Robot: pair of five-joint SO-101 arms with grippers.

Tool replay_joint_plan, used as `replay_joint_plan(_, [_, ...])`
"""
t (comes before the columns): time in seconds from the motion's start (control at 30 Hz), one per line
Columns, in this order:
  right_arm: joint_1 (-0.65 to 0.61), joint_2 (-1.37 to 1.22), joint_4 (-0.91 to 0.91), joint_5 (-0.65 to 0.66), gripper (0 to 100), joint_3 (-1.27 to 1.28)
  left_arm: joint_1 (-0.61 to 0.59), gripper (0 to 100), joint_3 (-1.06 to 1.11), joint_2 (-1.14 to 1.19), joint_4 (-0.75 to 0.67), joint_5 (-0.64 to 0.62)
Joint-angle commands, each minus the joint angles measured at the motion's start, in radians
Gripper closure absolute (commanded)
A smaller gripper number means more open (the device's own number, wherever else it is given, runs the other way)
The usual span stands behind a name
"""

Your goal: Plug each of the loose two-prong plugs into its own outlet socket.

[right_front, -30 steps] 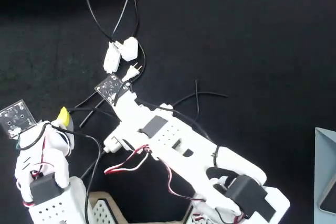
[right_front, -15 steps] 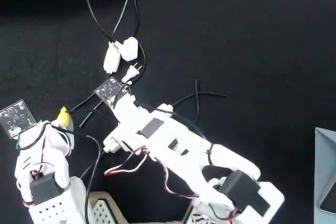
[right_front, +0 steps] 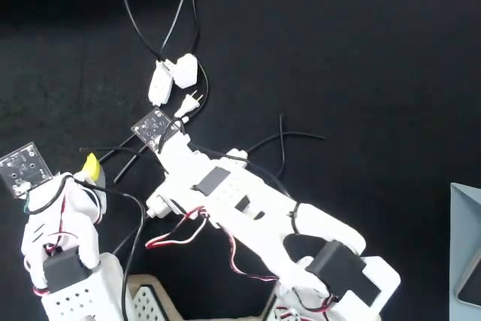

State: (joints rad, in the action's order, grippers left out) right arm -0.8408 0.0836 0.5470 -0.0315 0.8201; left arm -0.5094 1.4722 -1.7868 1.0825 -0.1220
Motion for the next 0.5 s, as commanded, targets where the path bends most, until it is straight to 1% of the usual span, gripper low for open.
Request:
replay_joint_plan(0.0, [-0.011,-0.047,0.015,0.0,97.9,-0.005,-0.008,76,-0.01,-0.002,-0.006,0.011])
replay_joint_plan(0.07, [-0.011,-0.027,0.028,0.0,92.8,-0.005,-0.008,76,-0.021,-0.002,-0.008,0.011])
replay_joint_plan(0.17, [-0.011,0.053,0.117,-0.002,81.5,-0.012,-0.008,76,-0.067,-0.002,-0.008,0.011])
replay_joint_plan(0.2, [-0.012,0.091,0.155,-0.003,79.5,-0.022,-0.005,76,-0.085,-0.002,-0.005,0.011])
replay_joint_plan(0.33, [-0.008,0.269,0.321,-0.005,79.0,-0.091,0.005,76,-0.148,-0.002,0.0,0.012])
replay_joint_plan(0.47, [0.014,0.45,0.48,-0.006,79.0,-0.154,0.022,76,-0.216,0.006,0.0,0.095])
